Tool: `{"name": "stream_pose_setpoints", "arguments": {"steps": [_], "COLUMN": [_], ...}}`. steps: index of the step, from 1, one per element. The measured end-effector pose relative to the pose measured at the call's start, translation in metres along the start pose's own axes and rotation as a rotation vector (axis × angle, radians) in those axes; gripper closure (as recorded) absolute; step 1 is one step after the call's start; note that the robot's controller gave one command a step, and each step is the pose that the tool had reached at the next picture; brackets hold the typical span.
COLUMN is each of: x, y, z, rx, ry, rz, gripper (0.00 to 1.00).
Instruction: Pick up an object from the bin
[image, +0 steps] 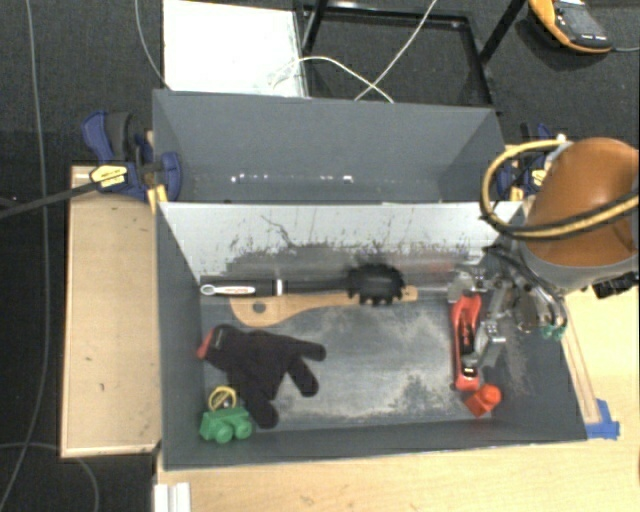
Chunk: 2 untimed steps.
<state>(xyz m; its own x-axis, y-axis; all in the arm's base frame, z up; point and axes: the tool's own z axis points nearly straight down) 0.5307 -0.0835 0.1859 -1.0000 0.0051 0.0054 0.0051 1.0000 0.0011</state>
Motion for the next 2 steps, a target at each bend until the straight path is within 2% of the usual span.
{"name": "stream_pose_setpoints", "arguments": {"steps": [1,2], "x": [-0.002,0.009], "y": [0.000,-0.067], "z": [-0.005,0.042], "rx": [0.001,0.001], "ry": [-0.009,-0.008], "rz": [-0.005,0.009], "gripper": [0.00,0.00]}}
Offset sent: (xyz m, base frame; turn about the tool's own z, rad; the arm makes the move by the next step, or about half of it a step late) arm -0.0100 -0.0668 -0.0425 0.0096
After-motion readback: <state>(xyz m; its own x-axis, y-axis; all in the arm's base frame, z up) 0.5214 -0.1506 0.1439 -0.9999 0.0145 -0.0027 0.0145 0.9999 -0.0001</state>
